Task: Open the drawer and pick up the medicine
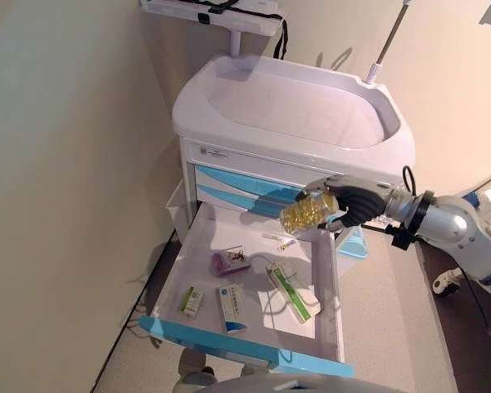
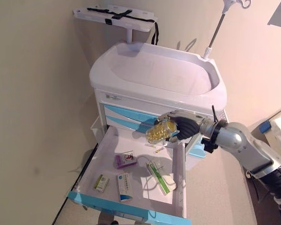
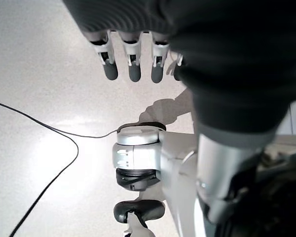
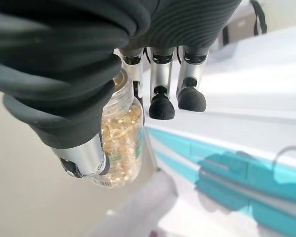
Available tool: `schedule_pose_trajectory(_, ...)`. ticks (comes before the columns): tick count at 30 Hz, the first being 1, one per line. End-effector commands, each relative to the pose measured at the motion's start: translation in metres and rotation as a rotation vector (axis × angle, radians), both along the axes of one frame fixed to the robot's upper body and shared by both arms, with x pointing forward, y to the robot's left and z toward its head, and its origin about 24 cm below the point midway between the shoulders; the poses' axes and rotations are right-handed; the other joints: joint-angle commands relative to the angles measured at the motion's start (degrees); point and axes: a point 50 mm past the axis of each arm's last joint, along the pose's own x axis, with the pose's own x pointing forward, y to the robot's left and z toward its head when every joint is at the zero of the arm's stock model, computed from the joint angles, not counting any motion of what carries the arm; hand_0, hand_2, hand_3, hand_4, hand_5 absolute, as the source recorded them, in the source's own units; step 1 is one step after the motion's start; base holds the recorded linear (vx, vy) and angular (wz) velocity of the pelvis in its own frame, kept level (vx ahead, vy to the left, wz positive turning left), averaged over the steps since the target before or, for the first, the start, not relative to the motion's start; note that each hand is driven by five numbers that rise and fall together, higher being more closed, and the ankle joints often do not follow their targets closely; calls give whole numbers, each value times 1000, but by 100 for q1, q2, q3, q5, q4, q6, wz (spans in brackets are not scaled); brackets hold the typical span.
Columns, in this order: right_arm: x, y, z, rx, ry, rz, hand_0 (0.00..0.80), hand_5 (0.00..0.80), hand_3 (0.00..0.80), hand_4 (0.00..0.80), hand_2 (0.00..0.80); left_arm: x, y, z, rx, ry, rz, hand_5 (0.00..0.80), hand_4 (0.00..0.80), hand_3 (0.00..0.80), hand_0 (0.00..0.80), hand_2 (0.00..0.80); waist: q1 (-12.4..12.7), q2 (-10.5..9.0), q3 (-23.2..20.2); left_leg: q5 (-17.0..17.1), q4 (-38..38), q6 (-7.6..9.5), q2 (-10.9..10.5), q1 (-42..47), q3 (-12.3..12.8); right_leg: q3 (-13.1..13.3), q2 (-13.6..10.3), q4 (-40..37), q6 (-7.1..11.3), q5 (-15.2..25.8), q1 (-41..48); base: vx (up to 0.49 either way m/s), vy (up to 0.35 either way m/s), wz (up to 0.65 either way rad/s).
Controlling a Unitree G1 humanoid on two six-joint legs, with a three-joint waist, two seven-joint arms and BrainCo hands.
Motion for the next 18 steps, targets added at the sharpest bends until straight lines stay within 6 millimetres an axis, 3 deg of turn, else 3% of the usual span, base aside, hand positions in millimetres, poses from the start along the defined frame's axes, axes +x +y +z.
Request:
schedule_pose_trajectory(1,9,-6,41,111,-128,-42,800,800,800,800,800,5,-2,-2,-10,-6,39,0,0,0,0,0,94,-137,-329,-421,283,-104,68,-166,113,-43,37,403,169,279,-597,0,0,0)
schedule_pose_trajectory(5,15,-11,52,125,-166,-73,800,800,800,800,800,3,-1,-2,-5,-1,45,0,0,0,0,0,103,-169,-344,-424,291,-107,65,-173,109,-55,37,405,171,285,-599,0,0,0)
schedule_pose_trajectory(7,26,-21,66,144,-204,-139,800,800,800,800,800,0,2,-1,3,6,53,0,0,0,0,0,143,-213,-349,-416,288,-112,62,-182,96,-68,37,396,173,296,-602,0,0,0)
schedule_pose_trajectory(18,59,-49,95,111,-252,-328,800,800,800,800,800,-11,8,0,12,39,76,0,0,0,0,0,214,-338,-355,-393,284,-128,68,-192,51,-109,37,398,170,314,-593,0,0,0)
